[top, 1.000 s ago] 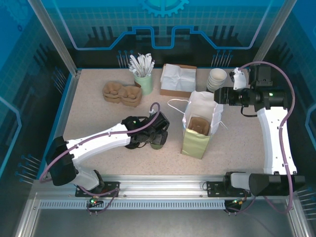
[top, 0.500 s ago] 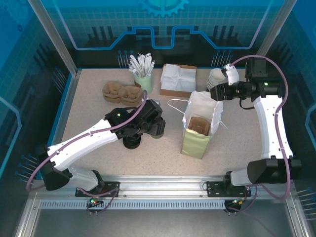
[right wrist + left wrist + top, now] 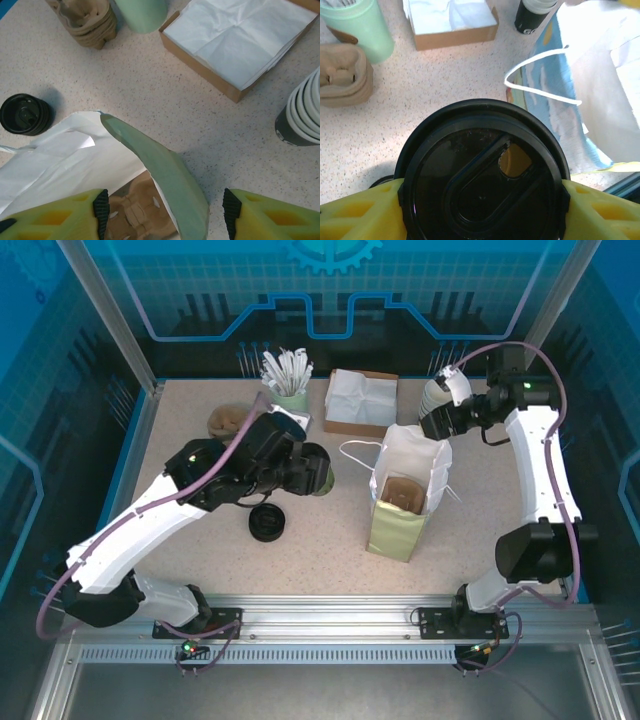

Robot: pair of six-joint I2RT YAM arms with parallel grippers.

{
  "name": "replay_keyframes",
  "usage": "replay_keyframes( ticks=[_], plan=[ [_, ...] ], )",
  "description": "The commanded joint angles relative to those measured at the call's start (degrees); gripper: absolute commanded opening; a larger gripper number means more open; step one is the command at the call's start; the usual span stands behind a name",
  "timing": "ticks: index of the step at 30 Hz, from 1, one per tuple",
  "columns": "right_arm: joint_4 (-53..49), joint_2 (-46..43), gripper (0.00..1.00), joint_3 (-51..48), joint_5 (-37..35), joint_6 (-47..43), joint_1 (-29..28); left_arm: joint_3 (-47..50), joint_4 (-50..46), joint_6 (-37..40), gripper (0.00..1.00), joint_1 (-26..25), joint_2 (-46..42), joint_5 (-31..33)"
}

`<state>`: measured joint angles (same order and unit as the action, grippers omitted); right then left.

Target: Pack the takeout coffee

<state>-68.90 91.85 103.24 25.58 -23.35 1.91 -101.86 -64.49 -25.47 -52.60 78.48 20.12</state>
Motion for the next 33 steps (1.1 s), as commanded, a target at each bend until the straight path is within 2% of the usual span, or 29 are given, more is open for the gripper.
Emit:
replay_keyframes(
  ticks=[1,8,12,17,21,30,33],
  plan=[
    [-4.4,1.6,0.64,2.4,0.0,-9.6,-1.3,-3.9,-3.6,2.2,0.69,0.4,0.6,-0.5],
    [-7.5,4.4,0.64,2.5,-0.4,-12.6,-3.1,-8.2,-5.2,3.0,0.69,0.4,1.9,-1.4],
    [-8.5,6.2,0.61,3.8,-0.4,-13.0,-4.0,-11.0,-6.2,3.2,0.69,0.4,2.7,-2.1],
    [-8.5,7.3,0.44,5.3,-0.2,-14.1,-5.1,-13.0,-6.4,3.8,0.69,0.4,3.1,-3.0],
    [-8.6,7.6,0.19,6.7,0.7,-15.8,-5.9,-14.0,-6.7,3.8,0.69,0.4,3.1,-3.4],
    [-5.9,6.1,0.00,8.0,3.2,-13.2,-8.9,-17.6,-8.2,4.5,0.69,0.4,3.9,-4.4],
    [-3.1,5.5,0.00,7.4,2.0,-10.2,-10.6,-18.2,-8.3,4.7,0.69,0.4,3.7,-4.5]
  ],
)
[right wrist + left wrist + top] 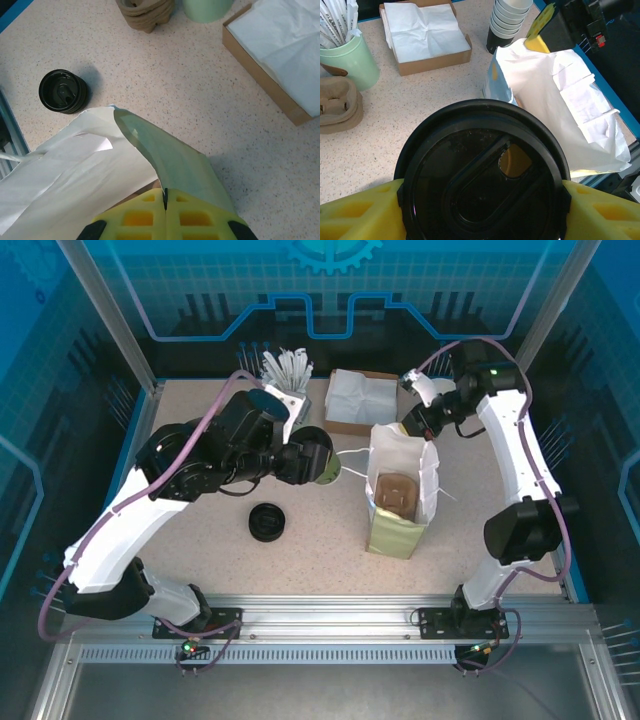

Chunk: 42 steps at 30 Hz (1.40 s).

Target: Pack the takeout coffee

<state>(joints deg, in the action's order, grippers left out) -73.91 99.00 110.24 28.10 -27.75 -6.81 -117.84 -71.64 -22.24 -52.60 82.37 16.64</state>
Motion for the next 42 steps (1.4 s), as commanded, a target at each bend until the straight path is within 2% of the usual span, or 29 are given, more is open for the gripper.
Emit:
replay_keyframes(
  ticks=[1,10,18,23,42],
  plan=[
    [2.7,-1.6,0.00,0.4,-1.7,-4.1,-2.4,-2.4,-1.2,1.6,0.69,0.4,-0.3,-1.0],
    [5.5,1.6,0.00,4.6,-4.3,13.9,-4.6,-4.4,-1.4,2.5,0.69,0.4,-0.9,-1.0],
    [10.5,0.9,0.00,2.8,-5.1,26.8,-6.2,-8.3,-2.0,3.3,0.69,0.4,0.1,-1.7],
    [11.0,1.0,0.00,3.1,-8.1,34.5,-7.7,-9.3,-1.8,3.3,0.69,0.4,0.3,-2.2],
    [15.8,-3.1,0.00,0.0,-14.3,54.5,-12.9,-10.0,-0.2,4.5,0.69,0.4,1.8,-3.4]
  ],
)
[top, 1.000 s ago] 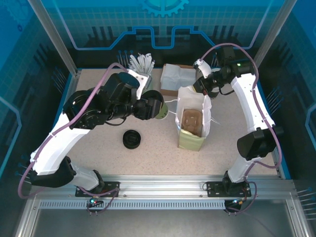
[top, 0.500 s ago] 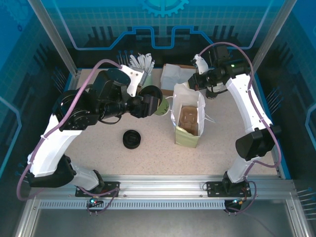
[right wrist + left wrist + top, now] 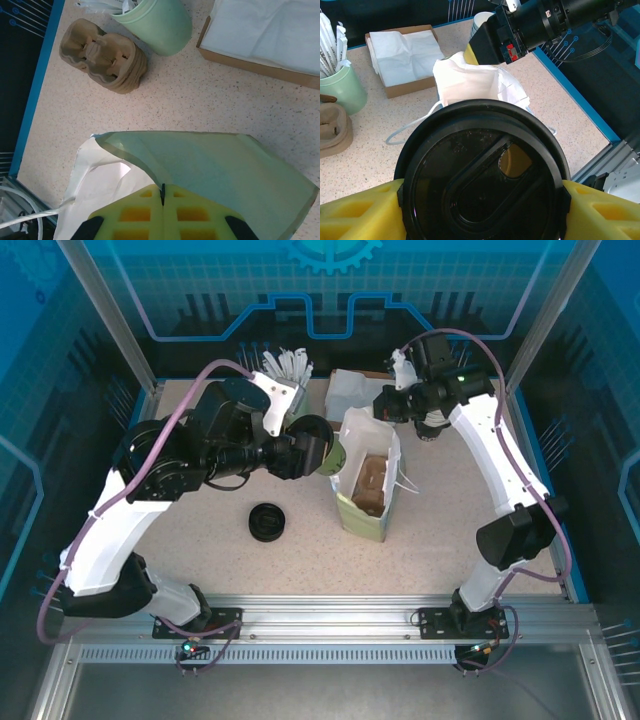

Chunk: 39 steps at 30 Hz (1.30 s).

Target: Pack the takeout coffee

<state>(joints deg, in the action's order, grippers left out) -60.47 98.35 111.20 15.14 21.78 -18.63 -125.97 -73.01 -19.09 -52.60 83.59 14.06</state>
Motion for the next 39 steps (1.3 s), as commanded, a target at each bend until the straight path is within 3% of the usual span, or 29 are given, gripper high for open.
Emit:
replay_keyframes(
  ticks=[1,7,10,24,39],
  plan=[
    [3.1,-3.0,0.00,-1.6,-1.5,6.3,-1.2,-1.9,1.3,1.5,0.69,0.4,0.6,-0.8],
    [7.5,-6.4,0.00,-6.5,-2.2,13.9,-1.7,-1.6,1.7,1.5,0.69,0.4,1.5,-0.9],
    [9.1,-7.5,0.00,-8.2,-1.8,13.0,-2.4,-1.1,2.3,1.7,0.69,0.4,1.9,-1.1],
    [8.6,-7.9,0.00,-10.5,1.7,-5.0,-2.6,7.6,8.7,5.0,0.69,0.5,2.1,0.0],
    [7.1,-8.2,0.00,-10.1,3.6,-10.8,-2.6,21.5,21.5,6.5,0.70,2.8,2.4,-0.3]
  ],
)
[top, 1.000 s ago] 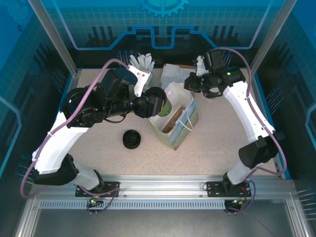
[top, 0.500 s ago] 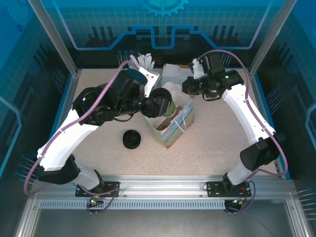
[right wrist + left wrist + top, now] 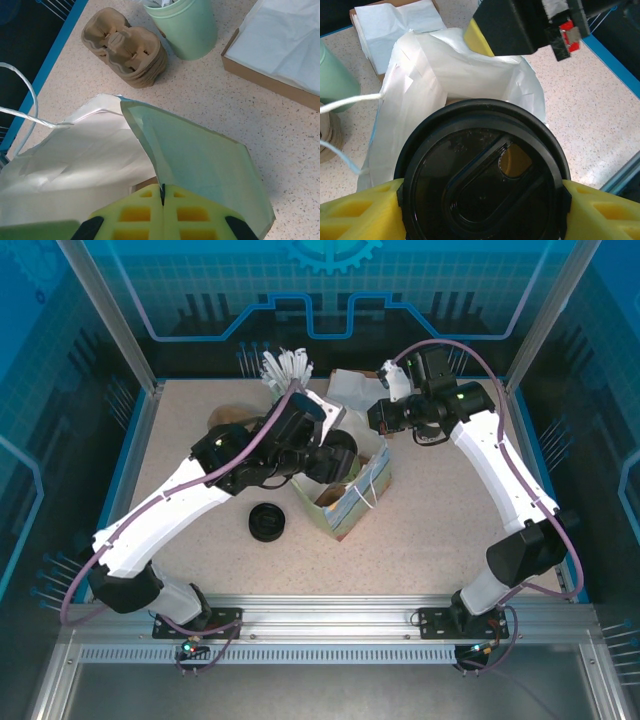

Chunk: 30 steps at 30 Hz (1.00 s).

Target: Pack the takeout coffee

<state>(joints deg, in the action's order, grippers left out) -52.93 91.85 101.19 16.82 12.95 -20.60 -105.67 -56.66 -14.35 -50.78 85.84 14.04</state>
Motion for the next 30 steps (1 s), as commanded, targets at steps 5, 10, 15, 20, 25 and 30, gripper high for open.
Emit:
replay_keyframes(
  ticks=[5,10,15,20,25,30],
  plan=[
    [-1.9,-1.9,0.00,0.3,1.6,-4.2,-0.7,3.0,9.5,3.4,0.70,2.4,1.8,-0.9],
    [-2.2,-2.1,0.00,0.9,0.9,-5.4,-0.6,5.8,13.4,4.4,0.69,3.3,3.6,-1.2],
    [-0.3,-2.9,0.00,-0.9,1.7,-5.7,-0.8,9.3,17.4,4.9,0.70,4.0,4.2,-2.0],
    [-1.7,-2.3,0.00,0.6,1.5,-8.0,-1.7,12.4,19.4,4.0,0.69,4.2,4.3,-2.3],
    [-2.7,-1.5,0.00,1.5,3.5,-9.3,-2.3,11.7,18.6,3.1,0.70,4.3,5.4,-3.4],
    [-3.4,-1.3,0.00,1.4,6.5,-11.3,-2.3,14.7,20.3,2.3,0.69,4.3,5.3,-5.5]
  ],
)
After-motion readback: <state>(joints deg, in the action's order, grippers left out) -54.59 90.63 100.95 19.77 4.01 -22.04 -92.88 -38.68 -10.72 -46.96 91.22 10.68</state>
